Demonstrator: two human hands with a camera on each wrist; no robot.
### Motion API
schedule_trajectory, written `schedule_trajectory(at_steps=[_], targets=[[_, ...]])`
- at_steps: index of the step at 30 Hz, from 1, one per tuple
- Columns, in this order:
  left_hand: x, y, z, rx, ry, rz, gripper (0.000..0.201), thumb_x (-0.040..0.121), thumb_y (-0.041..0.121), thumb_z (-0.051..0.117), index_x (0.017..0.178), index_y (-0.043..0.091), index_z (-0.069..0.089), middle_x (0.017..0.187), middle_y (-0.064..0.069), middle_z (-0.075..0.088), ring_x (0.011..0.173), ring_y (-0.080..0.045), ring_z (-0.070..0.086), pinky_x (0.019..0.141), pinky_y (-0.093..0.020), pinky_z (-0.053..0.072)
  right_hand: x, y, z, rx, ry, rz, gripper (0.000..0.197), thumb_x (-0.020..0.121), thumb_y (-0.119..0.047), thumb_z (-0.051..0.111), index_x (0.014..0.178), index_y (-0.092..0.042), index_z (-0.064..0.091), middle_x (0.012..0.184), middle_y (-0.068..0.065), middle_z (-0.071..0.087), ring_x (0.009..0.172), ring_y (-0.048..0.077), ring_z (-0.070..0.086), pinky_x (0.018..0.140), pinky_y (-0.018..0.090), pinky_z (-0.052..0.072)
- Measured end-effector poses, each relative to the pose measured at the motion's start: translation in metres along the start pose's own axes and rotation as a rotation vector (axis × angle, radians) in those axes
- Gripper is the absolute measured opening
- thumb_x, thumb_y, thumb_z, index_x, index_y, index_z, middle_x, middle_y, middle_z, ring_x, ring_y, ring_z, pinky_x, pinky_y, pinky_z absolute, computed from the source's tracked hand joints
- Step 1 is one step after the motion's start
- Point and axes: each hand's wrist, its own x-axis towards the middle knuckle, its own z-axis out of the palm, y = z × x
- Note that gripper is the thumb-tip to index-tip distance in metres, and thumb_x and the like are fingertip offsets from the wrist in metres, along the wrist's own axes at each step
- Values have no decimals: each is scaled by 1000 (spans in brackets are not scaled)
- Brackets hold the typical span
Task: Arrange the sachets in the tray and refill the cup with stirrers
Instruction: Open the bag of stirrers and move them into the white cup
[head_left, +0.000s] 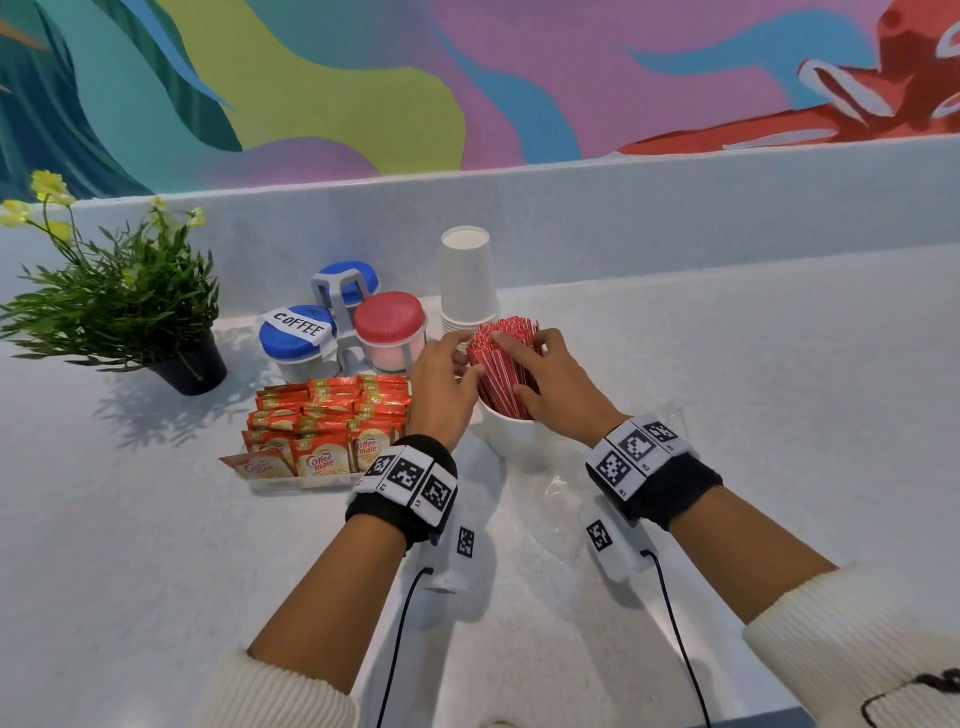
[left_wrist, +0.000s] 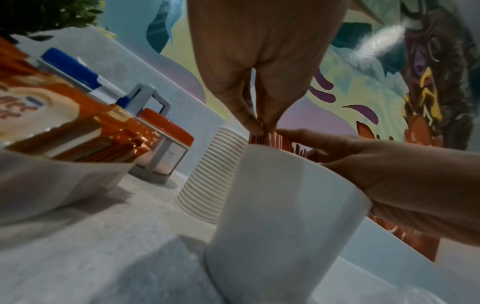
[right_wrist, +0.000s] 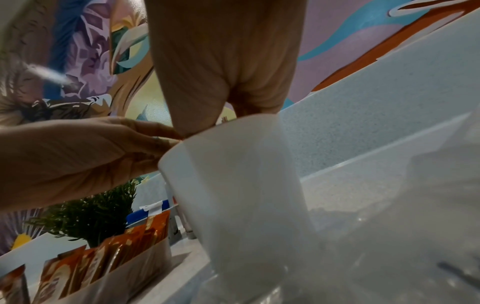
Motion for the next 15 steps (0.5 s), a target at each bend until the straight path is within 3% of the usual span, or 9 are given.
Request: schedule_trajectory(at_steps=[2,5,8,12,15], targets=[[0,4,0,60,-14,59,41,89,6,58,129,9,53,107,-12,56,89,-12,52,82,-14,42,0,0,-1,35,18,-2,70,91,-6,47,148,-29,13,141,16,23,122,32,45,104,40,42],[0,3,3,156,-60,98,41,91,5,54,132,6,50,113,-16,54,102,-24,54,91,-21,40,1,1,-1,85,48,50,73,92,-7,46,149,-15,0,146,15,18,129,28,38,106,36,36],[-3,1,3,222,-72,103,40,93,5,50,133,6,49,119,-17,52,111,-27,51,95,-25,40,1,3,2,7,32,48,66,93,-8,42,147,-6,5,149,16,14,132,31,35,109,37,33],[-9,4,3,198,-82,184,40,96,5,42,136,5,45,144,-14,43,127,-27,46,102,-15,28,-1,4,6,-55,80,4,63,94,-7,38,147,-5,5,153,17,11,134,34,26,112,41,24],[-15,0,10,185,-210,149,52,98,8,36,148,10,21,152,-14,30,128,-32,47,109,-39,38,-2,4,8,-92,80,27,64,96,-10,37,147,-6,-2,156,17,-4,140,35,12,115,45,16]])
